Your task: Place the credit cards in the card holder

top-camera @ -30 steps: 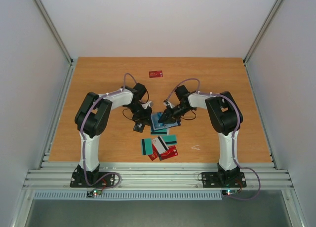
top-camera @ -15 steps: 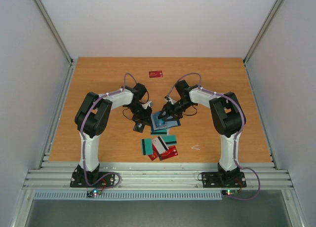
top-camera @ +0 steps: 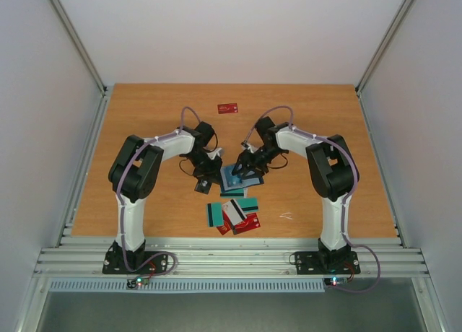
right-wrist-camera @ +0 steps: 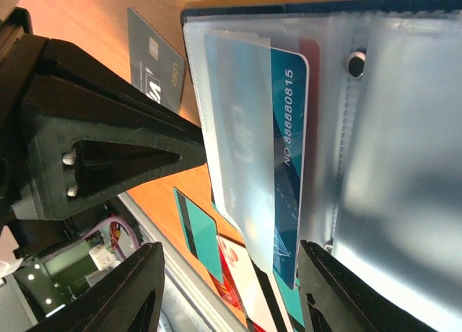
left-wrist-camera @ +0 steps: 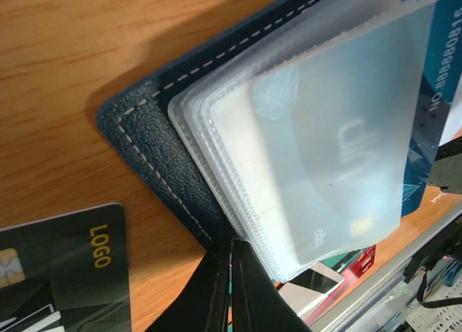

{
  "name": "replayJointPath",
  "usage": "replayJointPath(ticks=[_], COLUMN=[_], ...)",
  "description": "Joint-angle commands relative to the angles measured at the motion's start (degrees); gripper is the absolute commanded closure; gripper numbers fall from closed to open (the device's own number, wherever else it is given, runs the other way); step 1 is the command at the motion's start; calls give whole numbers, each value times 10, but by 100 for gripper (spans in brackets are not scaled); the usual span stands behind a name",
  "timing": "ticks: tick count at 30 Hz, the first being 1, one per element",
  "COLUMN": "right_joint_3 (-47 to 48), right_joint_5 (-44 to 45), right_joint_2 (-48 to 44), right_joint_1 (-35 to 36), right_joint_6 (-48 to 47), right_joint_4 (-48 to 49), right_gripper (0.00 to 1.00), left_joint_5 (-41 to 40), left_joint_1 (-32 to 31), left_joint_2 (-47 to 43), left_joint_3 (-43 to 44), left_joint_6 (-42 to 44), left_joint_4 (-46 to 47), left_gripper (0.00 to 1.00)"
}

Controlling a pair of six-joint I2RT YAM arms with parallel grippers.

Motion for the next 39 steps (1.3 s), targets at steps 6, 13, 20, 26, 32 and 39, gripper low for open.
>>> replayJointPath(ticks=[6,13,20,26,32,39], right_joint_3=[48,83,102,114,120,143], right_joint_5=[89,99,114,132,138,138], right_joint_2=[-10,12,34,52,60,74], right_joint_1=[11,17,25,31,43,60], right_joint_6=[2,-1,-5,-7,-7,-18], right_joint_4=[-46,-67,-77,-85,-86,-107], right_gripper=[47,45,44,44,44,44], left_joint_5=[-31,-36,-38,-56,-52,-44], left_joint_1=[-2,-1,8,12,12,9], left_joint_2=[-23,-44,-54,-26,0,12], left_joint_3=[-3,-1,-2,3,3,3], left_joint_6=[13,14,9,17,22,16], left_joint_4=[-2,-11,-14,-15,-6,11], left_gripper=[94,94,94,95,94,94])
